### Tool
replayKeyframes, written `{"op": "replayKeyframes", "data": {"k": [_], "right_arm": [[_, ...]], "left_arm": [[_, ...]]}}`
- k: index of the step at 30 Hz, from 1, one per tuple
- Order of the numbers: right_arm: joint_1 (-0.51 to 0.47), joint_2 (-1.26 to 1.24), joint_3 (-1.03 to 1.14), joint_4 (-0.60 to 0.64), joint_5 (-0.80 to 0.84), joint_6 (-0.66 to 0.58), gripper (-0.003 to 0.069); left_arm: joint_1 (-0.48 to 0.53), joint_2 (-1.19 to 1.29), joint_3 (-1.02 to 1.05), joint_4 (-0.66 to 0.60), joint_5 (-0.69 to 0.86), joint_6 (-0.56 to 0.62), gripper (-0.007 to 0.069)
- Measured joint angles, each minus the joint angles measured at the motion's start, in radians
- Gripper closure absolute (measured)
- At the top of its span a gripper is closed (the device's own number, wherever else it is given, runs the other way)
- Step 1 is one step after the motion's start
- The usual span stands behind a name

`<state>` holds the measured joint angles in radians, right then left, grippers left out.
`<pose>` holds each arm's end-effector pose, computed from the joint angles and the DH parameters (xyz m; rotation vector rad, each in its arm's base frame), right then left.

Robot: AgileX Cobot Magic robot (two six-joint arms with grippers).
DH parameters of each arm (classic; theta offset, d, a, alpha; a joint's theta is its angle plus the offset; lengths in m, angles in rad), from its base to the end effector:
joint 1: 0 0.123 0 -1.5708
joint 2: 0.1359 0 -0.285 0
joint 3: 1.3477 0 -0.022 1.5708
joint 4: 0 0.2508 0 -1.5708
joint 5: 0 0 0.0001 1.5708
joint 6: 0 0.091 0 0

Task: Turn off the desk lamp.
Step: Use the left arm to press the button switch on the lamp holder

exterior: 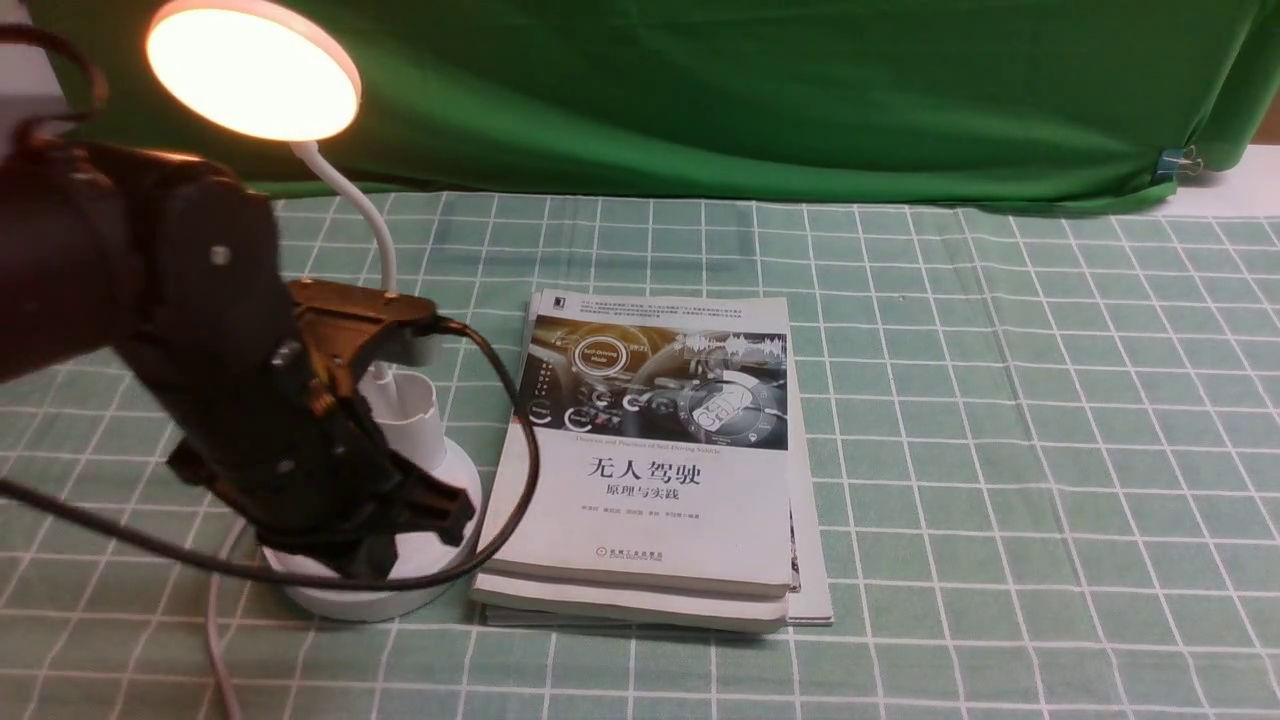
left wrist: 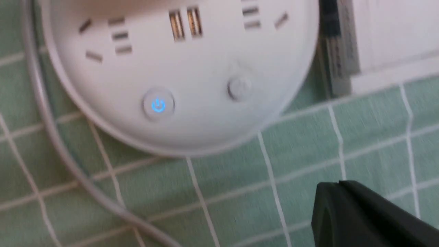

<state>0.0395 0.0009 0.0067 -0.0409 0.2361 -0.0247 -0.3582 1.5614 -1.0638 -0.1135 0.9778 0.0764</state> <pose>0.0558 0.0013 0.1895 -0.0827 1.7252 -0.0267 0.2698 -0.1101 0.2368 0.5604 2.9160 -0.1852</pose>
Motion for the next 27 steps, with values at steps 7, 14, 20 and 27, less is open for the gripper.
{"op": "replayKeyframes", "data": {"k": [7,14,20,27], "right_arm": [[0.0,0.0,0.0,0.0,0.0,0.0,0.0417],[0.0,0.0,0.0,0.0,0.0,0.0,0.0417],[0.0,0.0,0.0,0.0,0.0,0.0,0.0417],[0.0,0.0,0.0,0.0,0.0,0.0,0.0417]], "left_arm": [[0.0,0.068,-0.019,0.058,-0.062,-0.006,0.0624],[0.0,0.106,-0.037,0.064,-0.083,-0.015,0.0624],[0.0,0.135,-0.087,0.064,-0.041,-0.016,0.0624],[0.011,0.166,-0.109,0.06,0.016,-0.016,0.0624]]}}
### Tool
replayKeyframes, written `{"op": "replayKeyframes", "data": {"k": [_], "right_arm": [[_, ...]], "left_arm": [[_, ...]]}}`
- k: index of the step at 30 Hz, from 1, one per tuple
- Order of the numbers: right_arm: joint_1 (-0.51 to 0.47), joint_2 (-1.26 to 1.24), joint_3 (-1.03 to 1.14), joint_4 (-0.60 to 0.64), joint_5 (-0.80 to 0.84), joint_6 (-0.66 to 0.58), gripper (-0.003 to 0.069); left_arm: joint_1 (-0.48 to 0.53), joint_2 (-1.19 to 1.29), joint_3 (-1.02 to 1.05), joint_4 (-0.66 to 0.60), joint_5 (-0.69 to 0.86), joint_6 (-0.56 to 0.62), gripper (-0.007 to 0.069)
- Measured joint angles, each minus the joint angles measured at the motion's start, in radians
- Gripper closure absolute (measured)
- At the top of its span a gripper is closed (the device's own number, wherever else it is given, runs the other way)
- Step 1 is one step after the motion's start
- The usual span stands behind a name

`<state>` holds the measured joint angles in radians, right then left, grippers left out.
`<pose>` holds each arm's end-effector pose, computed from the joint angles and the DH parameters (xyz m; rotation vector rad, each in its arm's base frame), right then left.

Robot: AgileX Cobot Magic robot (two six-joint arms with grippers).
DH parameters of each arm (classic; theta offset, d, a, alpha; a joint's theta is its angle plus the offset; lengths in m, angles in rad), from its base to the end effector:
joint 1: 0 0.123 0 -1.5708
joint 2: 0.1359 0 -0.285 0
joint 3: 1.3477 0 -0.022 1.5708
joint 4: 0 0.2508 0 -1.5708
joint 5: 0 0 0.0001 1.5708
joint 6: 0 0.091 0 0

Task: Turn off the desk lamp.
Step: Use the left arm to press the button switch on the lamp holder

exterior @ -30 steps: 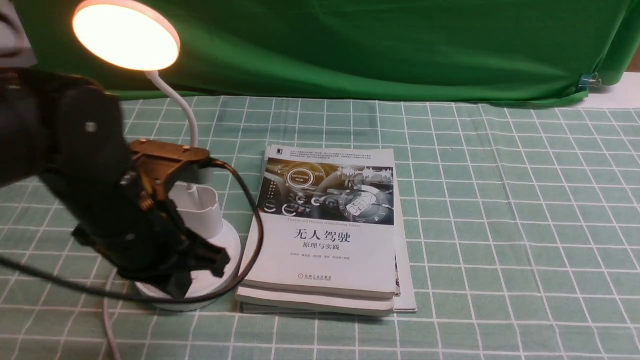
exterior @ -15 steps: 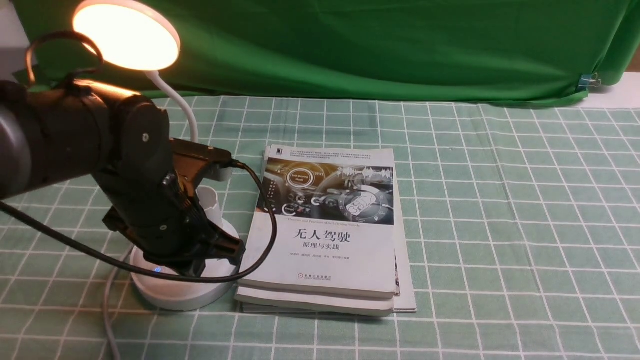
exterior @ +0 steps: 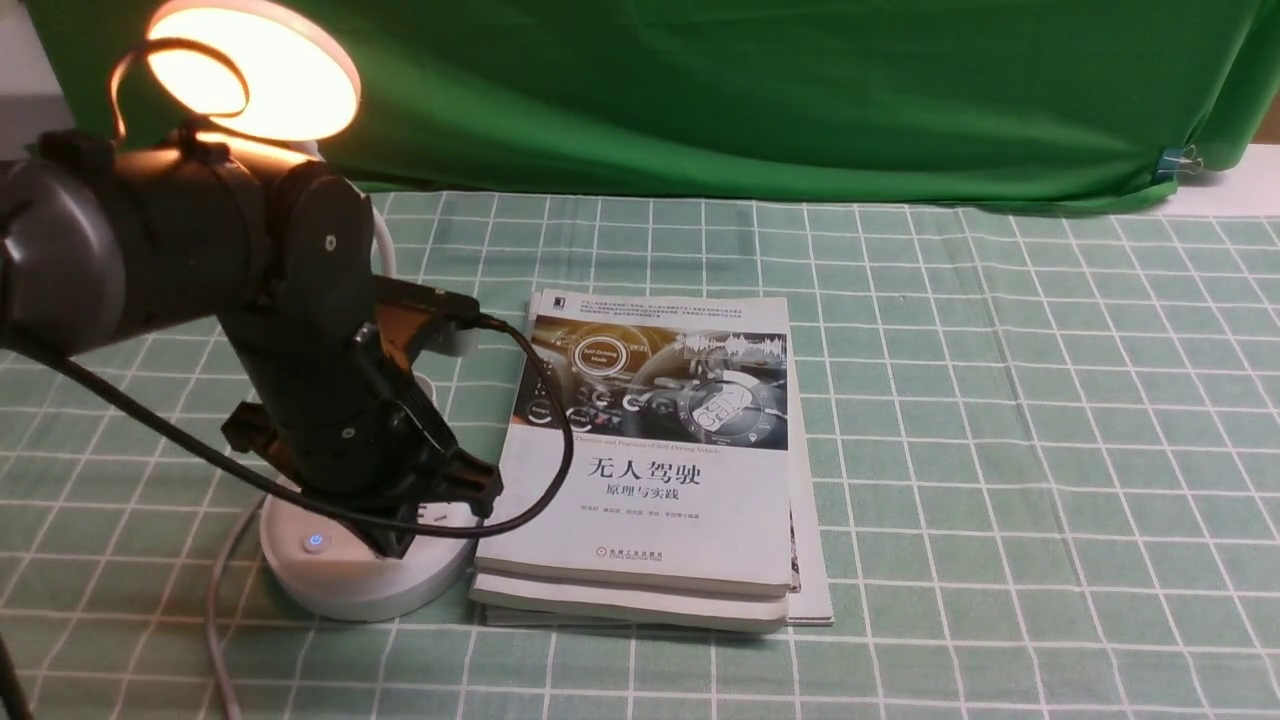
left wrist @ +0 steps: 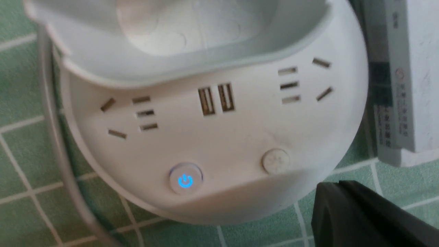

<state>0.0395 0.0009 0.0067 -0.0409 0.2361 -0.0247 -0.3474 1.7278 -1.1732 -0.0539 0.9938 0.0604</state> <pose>0.0558 0.0013 0.1895 -0.0827 1.7252 -0.0267 0.3051 -0.1149 0.2121 0.5751 2.9835 -0.0942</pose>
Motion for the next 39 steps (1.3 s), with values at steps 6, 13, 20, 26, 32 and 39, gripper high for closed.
{"op": "replayKeyframes", "data": {"k": [6,13,20,26,32,39], "right_arm": [[0.0,0.0,0.0,0.0,-0.001,0.0,0.0417],[0.0,0.0,0.0,0.0,-0.001,0.0,0.0417],[0.0,0.0,0.0,0.0,-0.001,0.0,0.0417],[0.0,0.0,0.0,0.0,-0.001,0.0,0.0417],[0.0,0.0,0.0,0.0,-0.001,0.0,0.0417],[0.0,0.0,0.0,0.0,-0.001,0.0,0.0417]], "left_arm": [[0.025,0.012,0.0,0.0,-0.002,0.0,0.0624],[0.026,0.013,0.0,-0.016,-0.032,0.004,0.0624],[0.027,0.019,0.0,-0.007,-0.08,0.004,0.0624],[0.027,0.06,0.0,-0.003,-0.069,0.004,0.0624],[0.027,0.088,-0.013,-0.003,-0.049,0.004,0.0624],[0.027,0.061,-0.008,-0.009,-0.05,0.004,0.0624]]}}
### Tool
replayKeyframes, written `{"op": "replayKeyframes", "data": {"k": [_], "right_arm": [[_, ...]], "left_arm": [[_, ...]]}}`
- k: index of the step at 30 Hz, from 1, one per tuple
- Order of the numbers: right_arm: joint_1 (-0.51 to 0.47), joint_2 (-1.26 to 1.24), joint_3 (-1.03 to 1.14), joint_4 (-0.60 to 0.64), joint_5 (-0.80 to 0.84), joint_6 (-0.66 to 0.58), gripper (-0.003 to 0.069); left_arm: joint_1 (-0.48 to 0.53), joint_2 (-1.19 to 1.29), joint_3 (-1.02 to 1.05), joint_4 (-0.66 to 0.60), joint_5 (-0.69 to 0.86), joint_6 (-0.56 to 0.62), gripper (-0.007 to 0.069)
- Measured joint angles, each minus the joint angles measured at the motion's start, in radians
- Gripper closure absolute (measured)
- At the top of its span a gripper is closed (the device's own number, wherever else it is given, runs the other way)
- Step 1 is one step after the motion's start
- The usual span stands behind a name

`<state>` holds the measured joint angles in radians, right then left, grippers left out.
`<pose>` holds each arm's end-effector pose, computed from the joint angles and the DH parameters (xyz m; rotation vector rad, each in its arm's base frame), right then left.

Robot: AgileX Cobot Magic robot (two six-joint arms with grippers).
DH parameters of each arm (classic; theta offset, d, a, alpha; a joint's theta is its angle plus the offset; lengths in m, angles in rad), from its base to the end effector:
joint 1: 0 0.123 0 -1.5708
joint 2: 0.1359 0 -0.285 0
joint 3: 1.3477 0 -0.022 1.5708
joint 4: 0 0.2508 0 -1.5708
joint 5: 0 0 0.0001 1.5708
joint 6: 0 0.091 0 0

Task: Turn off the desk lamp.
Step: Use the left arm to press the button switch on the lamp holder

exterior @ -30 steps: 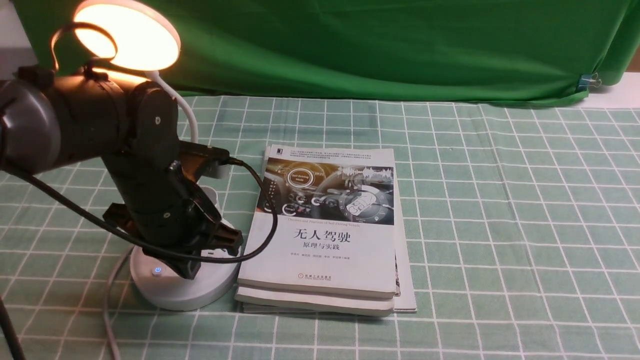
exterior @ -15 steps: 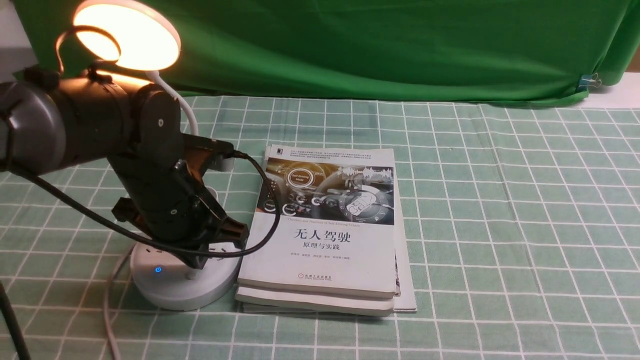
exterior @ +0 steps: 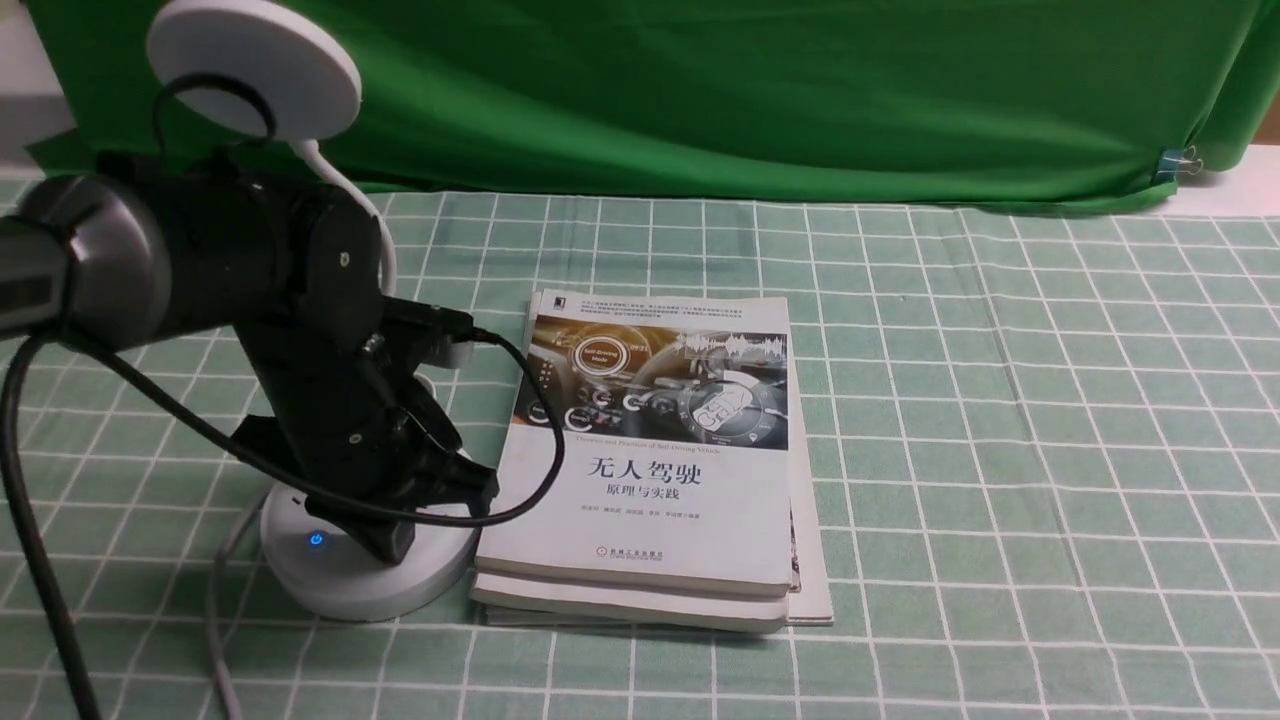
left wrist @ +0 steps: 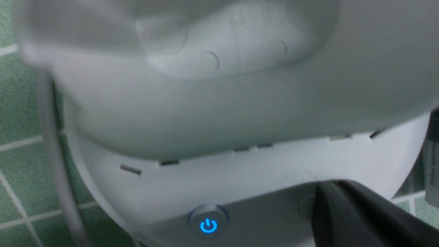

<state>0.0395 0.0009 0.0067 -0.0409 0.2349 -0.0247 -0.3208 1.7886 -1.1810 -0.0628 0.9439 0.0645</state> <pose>0.0558 0.0013 0.1896 -0.0827 1.7240 -0.0267 0.3183 -0.1106 0.1944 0.5312 2.9944 -0.1004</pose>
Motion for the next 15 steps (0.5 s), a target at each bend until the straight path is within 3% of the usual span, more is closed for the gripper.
{"op": "replayKeyframes", "data": {"k": [7,15], "right_arm": [[0.0,0.0,0.0,0.0,0.0,0.0,0.0417],[0.0,0.0,0.0,0.0,0.0,0.0,0.0417]], "left_arm": [[0.0,-0.11,0.0,-0.009,0.013,0.001,0.0624],[0.0,-0.058,0.0,-0.006,0.006,0.007,0.0624]]}}
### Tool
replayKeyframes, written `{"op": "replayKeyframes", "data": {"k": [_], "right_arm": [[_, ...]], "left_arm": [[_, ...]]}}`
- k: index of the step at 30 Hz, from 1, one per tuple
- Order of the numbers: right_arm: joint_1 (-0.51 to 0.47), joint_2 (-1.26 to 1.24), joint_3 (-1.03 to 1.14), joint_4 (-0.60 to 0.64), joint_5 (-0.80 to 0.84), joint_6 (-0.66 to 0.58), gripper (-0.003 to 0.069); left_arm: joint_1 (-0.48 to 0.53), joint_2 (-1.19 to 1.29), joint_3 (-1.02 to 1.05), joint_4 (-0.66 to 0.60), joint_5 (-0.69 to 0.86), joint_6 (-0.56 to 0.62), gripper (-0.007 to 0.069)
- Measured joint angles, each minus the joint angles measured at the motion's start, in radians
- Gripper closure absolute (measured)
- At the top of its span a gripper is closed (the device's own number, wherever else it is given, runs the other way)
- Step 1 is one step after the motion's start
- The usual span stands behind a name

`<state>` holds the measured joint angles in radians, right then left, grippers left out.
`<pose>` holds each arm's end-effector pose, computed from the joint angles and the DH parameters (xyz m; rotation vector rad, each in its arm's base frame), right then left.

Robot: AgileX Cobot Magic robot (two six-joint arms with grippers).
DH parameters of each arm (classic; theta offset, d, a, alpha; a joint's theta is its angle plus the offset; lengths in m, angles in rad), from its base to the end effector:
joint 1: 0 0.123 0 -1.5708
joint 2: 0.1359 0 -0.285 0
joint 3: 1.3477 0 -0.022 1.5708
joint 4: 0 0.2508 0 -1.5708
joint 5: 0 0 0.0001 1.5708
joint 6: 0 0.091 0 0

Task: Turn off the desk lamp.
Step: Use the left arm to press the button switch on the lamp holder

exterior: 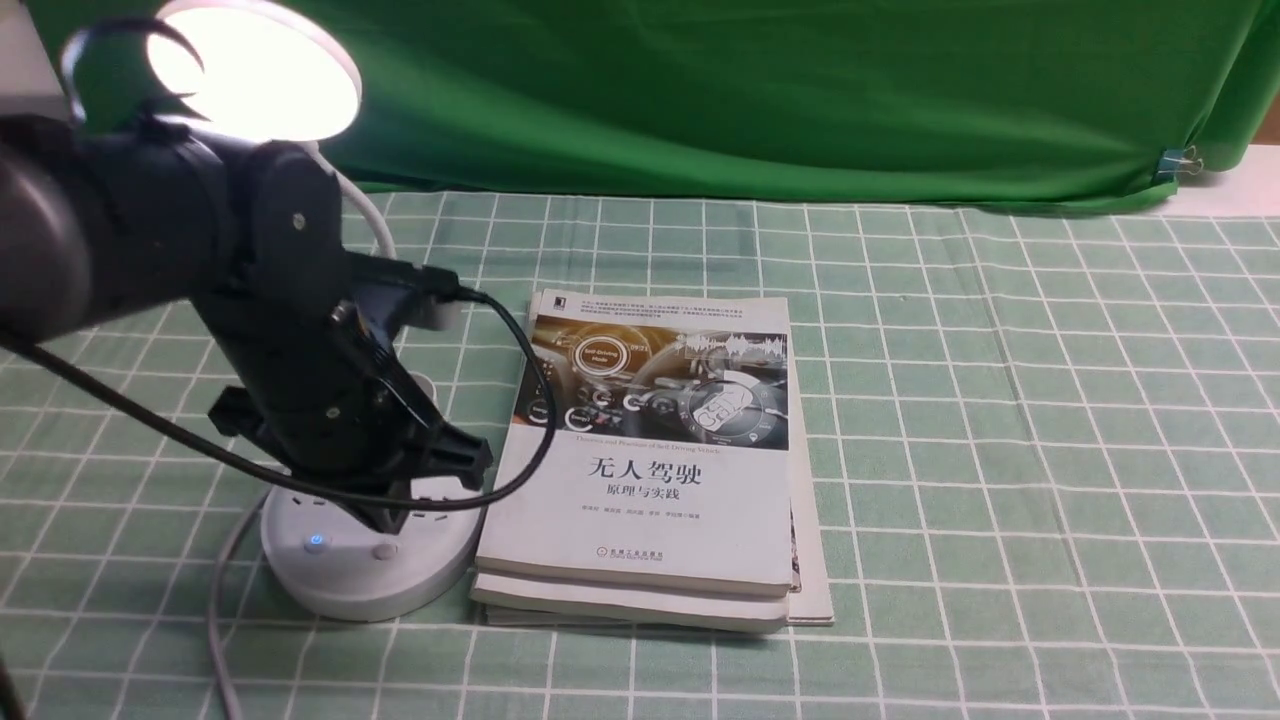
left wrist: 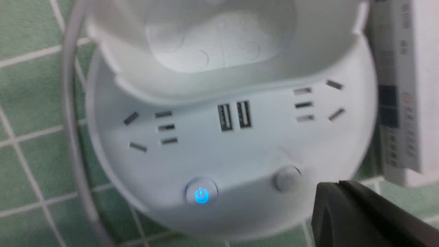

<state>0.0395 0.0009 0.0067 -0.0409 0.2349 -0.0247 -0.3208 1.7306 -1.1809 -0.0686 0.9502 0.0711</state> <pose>0.0558 0.0013 0.1896 -0.0827 1.7240 -0.0267 0.3131 -0.1094 0.2137 0.5300 2.9425 -0.1170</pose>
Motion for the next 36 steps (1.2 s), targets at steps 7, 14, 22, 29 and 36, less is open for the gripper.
{"op": "replayKeyframes", "data": {"k": [7,14,22,29,36], "right_arm": [[0.0,0.0,0.0,0.0,0.0,0.0,0.0417],[0.0,0.0,0.0,0.0,0.0,0.0,0.0417],[0.0,0.0,0.0,0.0,0.0,0.0,0.0417],[0.0,0.0,0.0,0.0,0.0,0.0,0.0417],[0.0,0.0,0.0,0.0,0.0,0.0,0.0417]], "left_arm": [[0.0,0.07,0.0,0.002,-0.009,0.001,0.0624],[0.0,0.07,0.0,0.003,-0.01,0.001,0.0624],[0.0,0.038,0.0,0.004,-0.003,0.002,0.0624],[0.0,0.056,0.0,0.008,-0.006,0.002,0.0624],[0.0,0.076,-0.001,0.012,-0.018,0.002,0.0624]]}}
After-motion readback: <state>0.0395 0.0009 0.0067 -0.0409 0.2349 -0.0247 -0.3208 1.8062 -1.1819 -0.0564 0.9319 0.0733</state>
